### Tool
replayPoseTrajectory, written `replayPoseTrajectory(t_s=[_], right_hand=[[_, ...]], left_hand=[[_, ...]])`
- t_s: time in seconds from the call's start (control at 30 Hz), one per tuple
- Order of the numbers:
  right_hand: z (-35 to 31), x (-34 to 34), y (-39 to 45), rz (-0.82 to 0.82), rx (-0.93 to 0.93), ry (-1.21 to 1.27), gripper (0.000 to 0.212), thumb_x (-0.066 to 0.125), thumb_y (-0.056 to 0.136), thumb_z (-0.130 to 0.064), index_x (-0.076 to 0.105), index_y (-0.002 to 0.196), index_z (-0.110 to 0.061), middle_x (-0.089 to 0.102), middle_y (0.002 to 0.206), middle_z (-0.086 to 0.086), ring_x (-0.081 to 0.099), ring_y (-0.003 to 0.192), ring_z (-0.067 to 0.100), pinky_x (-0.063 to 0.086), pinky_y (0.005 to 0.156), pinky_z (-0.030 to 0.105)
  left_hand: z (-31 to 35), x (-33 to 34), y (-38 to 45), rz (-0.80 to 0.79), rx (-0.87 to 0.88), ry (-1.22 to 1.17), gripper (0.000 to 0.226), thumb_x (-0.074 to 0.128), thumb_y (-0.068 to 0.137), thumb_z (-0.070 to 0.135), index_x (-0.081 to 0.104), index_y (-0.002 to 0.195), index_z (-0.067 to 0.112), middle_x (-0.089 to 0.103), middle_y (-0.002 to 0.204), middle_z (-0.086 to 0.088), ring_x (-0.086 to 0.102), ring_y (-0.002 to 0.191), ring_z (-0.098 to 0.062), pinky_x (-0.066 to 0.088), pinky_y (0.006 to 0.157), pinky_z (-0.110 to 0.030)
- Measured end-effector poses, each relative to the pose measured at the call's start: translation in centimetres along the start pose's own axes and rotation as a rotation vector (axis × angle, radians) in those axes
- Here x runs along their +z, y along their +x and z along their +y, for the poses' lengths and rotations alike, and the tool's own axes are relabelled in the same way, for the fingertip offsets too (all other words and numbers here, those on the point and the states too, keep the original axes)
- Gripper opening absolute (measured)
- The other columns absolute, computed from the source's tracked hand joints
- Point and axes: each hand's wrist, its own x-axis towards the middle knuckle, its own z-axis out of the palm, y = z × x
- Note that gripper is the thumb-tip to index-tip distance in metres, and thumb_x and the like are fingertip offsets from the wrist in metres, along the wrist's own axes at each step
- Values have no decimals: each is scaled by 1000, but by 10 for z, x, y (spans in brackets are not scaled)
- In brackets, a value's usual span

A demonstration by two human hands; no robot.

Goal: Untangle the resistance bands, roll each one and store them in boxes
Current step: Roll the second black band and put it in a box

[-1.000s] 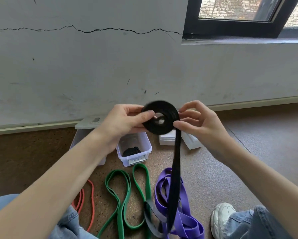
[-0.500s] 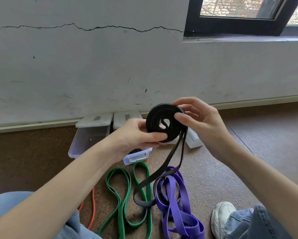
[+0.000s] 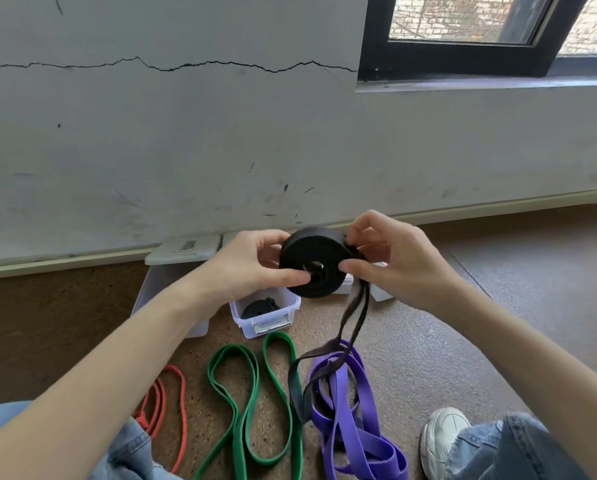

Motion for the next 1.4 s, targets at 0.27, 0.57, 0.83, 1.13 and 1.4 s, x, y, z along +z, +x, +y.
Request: replayPoseTrajectory(t_s=[0.27, 0.57, 0.83, 1.13, 1.4], right_hand=[[-2, 1, 1, -87, -149, -326, 34, 73, 76, -10, 45, 86, -25, 71, 90, 0, 68, 85, 17, 53, 79, 32], [2, 16, 0, 113, 181, 595, 32, 75, 62, -26, 54, 83, -15, 72, 86, 12, 68, 77, 20, 54, 78, 34], [2, -1, 0, 80, 130, 291, 21, 74, 75, -7, 59, 86, -16, 73, 80, 6, 71, 77, 19, 57, 80, 36], [-2, 2, 1, 28, -10, 420, 26, 70, 78, -7, 65, 99, -22, 73, 83, -2, 69, 80, 12, 55, 71, 22], [4, 5, 5, 140, 97, 530, 36, 75, 62, -32, 55, 88, -16, 74, 83, 7, 71, 78, 19, 54, 70, 22]], left_hand=[[1, 12, 0, -58, 81, 127, 24, 73, 76, 9, 68, 100, 8, 73, 91, -11, 70, 85, -18, 57, 80, -41], [9, 7, 4, 194, 86, -489, 25, 68, 65, 22, 71, 89, 16, 75, 85, -4, 72, 80, -16, 59, 66, -28], [-6, 9, 5, 102, -5, -277, 29, 78, 62, 19, 73, 91, 20, 75, 91, -5, 71, 90, -20, 56, 81, -33], [-1, 10, -1, 7, -33, -296, 29, 75, 62, 20, 74, 90, 18, 75, 92, -8, 71, 86, -22, 58, 76, -32], [-2, 18, 4, 120, -32, -539, 24, 73, 60, 19, 75, 83, 13, 74, 92, -10, 71, 87, -21, 59, 74, -30]])
